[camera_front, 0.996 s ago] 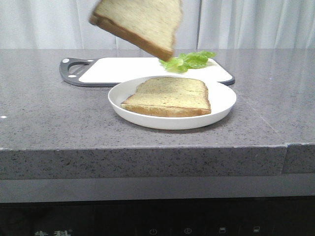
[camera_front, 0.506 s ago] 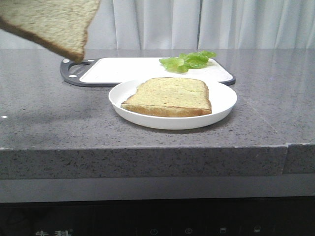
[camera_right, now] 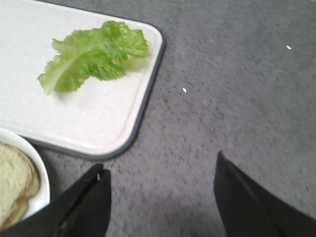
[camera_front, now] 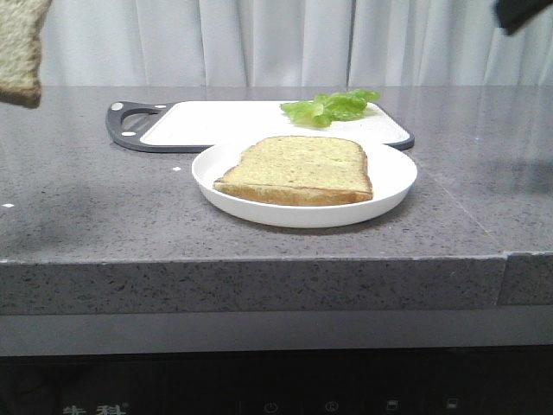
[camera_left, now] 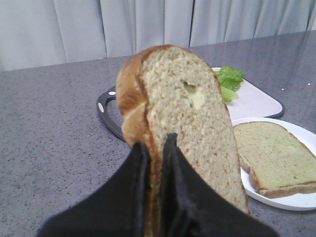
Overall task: Left arm grabs bread, right arm adds lettuce
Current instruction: 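Lift the top bread slice with the left gripper and move it aside, then lower the right gripper onto the lettuce leaf and grasp it, then carry the lettuce with the right gripper over the bread on the plate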
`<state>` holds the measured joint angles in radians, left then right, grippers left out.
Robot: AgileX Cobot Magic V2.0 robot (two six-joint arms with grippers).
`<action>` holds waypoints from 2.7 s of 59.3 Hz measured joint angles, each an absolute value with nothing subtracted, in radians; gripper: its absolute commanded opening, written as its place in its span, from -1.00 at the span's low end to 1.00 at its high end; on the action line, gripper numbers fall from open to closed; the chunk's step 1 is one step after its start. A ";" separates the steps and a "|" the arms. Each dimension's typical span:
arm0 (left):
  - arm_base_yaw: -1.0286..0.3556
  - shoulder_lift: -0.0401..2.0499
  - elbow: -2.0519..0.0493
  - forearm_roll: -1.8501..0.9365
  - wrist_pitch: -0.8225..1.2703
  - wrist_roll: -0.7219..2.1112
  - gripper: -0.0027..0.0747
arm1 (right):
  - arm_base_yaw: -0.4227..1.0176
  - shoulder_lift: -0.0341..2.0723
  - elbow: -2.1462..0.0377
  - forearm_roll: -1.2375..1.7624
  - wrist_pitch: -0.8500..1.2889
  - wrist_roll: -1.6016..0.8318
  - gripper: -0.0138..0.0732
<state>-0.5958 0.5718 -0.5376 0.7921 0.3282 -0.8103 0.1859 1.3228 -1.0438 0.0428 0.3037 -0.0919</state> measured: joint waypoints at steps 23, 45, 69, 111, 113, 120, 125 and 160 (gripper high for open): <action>-0.596 0.552 -0.528 0.863 0.366 -0.816 -0.99 | 0.256 1.826 -1.554 0.043 0.446 -0.188 0.41; -0.596 0.552 -0.528 0.882 0.365 -0.819 -0.99 | 0.263 2.062 -1.828 0.043 0.541 -0.233 0.41; -0.596 0.552 -0.528 0.883 0.365 -0.821 -0.99 | 0.266 2.130 -1.856 0.043 0.539 -0.261 -0.23; -0.596 0.552 -0.528 0.884 0.363 -0.821 -0.99 | 0.266 1.966 -1.798 0.169 0.566 -0.268 -0.82; -0.596 0.552 -0.528 0.884 0.363 -0.821 -0.99 | 0.268 1.933 -1.762 0.191 0.553 -0.268 -0.82; -0.596 0.552 -0.528 0.884 0.363 -0.821 -0.99 | 0.296 1.796 -1.577 0.225 0.461 -0.268 -0.82; -0.596 0.552 -0.528 0.884 0.363 -0.821 -0.99 | 0.343 1.682 -1.412 0.241 0.373 -0.268 -0.82; -0.596 0.552 -0.528 0.884 0.361 -0.821 -0.99 | 0.478 1.436 -0.930 0.475 0.120 -0.266 -0.82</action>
<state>-0.5958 0.5517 -0.5278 0.8841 0.3605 -0.8207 0.4775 1.4363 -0.9304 0.4754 0.1204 -0.2663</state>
